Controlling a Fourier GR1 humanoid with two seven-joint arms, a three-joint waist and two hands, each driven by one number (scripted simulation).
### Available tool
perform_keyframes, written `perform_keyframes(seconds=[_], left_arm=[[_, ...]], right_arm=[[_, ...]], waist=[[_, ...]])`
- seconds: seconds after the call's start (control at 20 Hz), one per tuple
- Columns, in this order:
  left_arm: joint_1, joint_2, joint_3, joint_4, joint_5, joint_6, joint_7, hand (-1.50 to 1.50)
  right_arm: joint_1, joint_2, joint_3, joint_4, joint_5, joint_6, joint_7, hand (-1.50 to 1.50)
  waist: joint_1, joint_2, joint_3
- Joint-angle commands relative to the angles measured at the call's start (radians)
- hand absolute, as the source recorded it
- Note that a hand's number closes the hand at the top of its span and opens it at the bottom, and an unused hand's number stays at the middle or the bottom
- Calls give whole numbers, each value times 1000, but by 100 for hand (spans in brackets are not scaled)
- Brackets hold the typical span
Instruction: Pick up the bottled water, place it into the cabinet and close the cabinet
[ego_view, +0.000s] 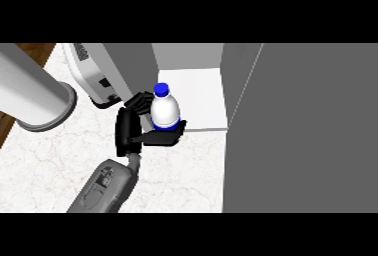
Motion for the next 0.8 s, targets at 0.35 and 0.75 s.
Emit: perform_keyframes(seconds=[0.35,0.75], left_arm=[[-314,20,21,220,-87,54,110,150],[-298,107,-16,286,-176,108,125,150]], right_arm=[[-12,-18,-12,19,-22,18,11,-150],[5,-5,42,6,15,13,11,-150]], waist=[[-64,36,-2],[-65,36,-3]])
